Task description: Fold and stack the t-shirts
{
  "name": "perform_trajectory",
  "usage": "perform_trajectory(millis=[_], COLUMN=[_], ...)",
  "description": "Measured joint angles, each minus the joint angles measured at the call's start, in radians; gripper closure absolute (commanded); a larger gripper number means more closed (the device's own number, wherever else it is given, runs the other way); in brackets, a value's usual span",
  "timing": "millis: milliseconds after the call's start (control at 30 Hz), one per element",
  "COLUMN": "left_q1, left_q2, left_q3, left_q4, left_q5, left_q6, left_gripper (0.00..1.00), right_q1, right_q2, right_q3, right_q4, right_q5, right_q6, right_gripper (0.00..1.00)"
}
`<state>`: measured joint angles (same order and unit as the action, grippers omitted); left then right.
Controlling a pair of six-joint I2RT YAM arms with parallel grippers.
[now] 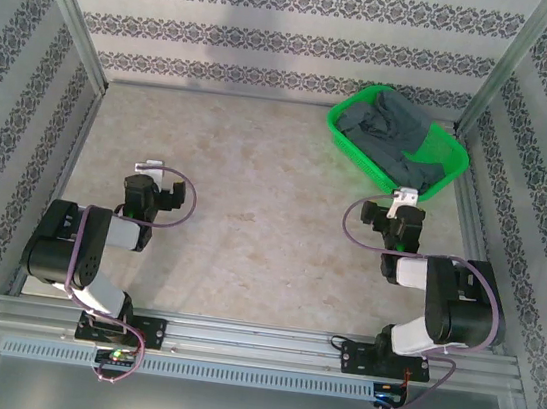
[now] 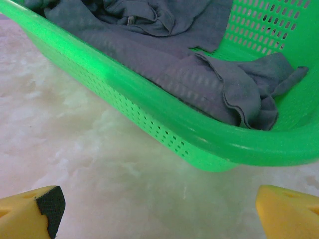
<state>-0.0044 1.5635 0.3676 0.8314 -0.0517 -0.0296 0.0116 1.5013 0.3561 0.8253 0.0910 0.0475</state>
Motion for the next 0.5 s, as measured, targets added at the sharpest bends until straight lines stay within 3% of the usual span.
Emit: perform_trajectory(millis=[500], left_q1=[0.0], left_q2=[0.01], left_q3=[0.006], left_q4=[0.038], left_q5=[0.007], left_q6=[0.005], left_gripper=[0.0], right_q1=[0.004], right_q2=[0.002], right_q3=[0.003], right_q4=[0.037], right_q5=[-0.004], right_q6=[-0.003], right_gripper=[0.02])
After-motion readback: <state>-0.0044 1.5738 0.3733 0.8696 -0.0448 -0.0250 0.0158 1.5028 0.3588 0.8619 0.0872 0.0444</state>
